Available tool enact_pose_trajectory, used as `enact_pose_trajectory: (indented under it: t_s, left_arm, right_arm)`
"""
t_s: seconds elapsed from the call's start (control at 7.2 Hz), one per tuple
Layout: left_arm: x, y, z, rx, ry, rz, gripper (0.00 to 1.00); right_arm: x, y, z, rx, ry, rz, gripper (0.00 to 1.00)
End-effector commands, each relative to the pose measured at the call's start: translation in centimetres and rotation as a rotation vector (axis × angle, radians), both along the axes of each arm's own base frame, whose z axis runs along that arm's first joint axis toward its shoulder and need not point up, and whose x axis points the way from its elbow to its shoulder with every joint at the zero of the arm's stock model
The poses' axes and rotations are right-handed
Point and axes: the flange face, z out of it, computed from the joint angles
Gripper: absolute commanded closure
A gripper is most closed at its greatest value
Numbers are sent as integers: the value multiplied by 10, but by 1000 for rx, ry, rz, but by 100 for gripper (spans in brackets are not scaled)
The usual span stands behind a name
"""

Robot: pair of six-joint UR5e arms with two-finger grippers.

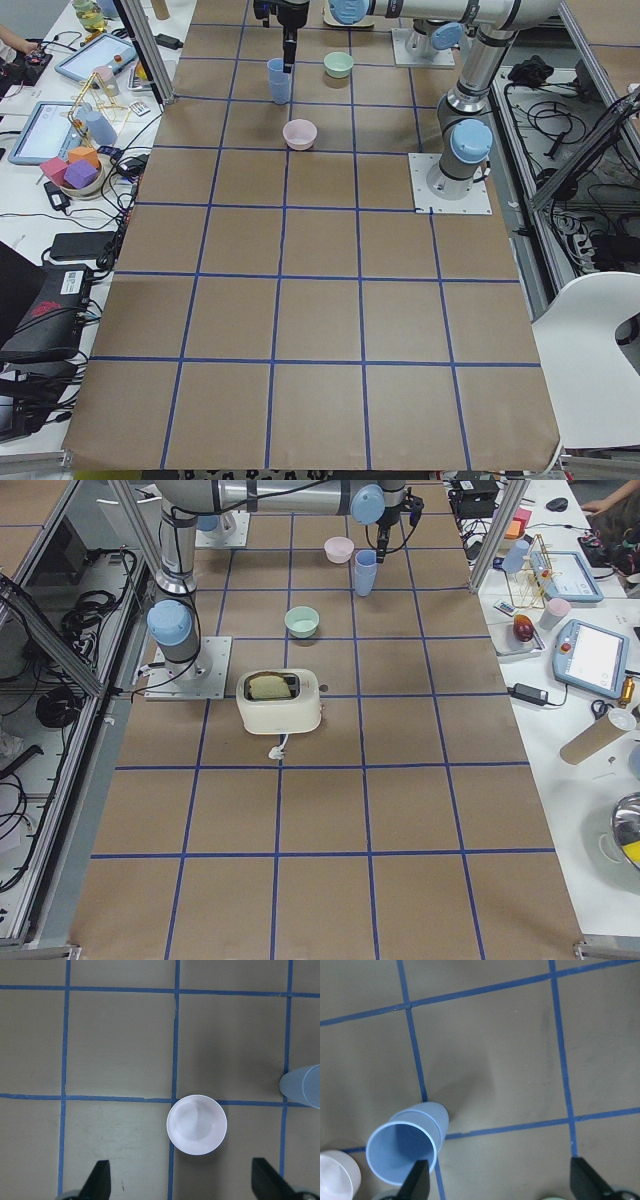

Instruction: Stack blue cups with both arms

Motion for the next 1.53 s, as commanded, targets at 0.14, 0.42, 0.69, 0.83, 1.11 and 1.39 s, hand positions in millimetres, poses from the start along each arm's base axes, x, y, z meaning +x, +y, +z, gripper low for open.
enact_pose_trajectory:
  t_s: [0.14,0.42,0.69,0.83,1.11,1.39]
  left_arm:
    - [-2,0,0,0,0,-4,0]
    - [-3,1,-1,1,-2,-5,0]
    - [-3,1,0,0,-1,-5,0]
    - [-3,1,0,0,-2,-5,0]
    - [-3,2,-1,1,-2,-5,0]
    - [-3,1,0,0,-2,-5,0]
  right_arm:
    - [-82,43,48,15,38,118,0]
    - [-85,72,51,89,41,101,0]
    - [-85,80,58,79,63,101,0]
    - [-84,80,59,79,63,103,0]
    - [-87,80,58,81,66,97,0]
    - [-87,80,58,81,65,97,0]
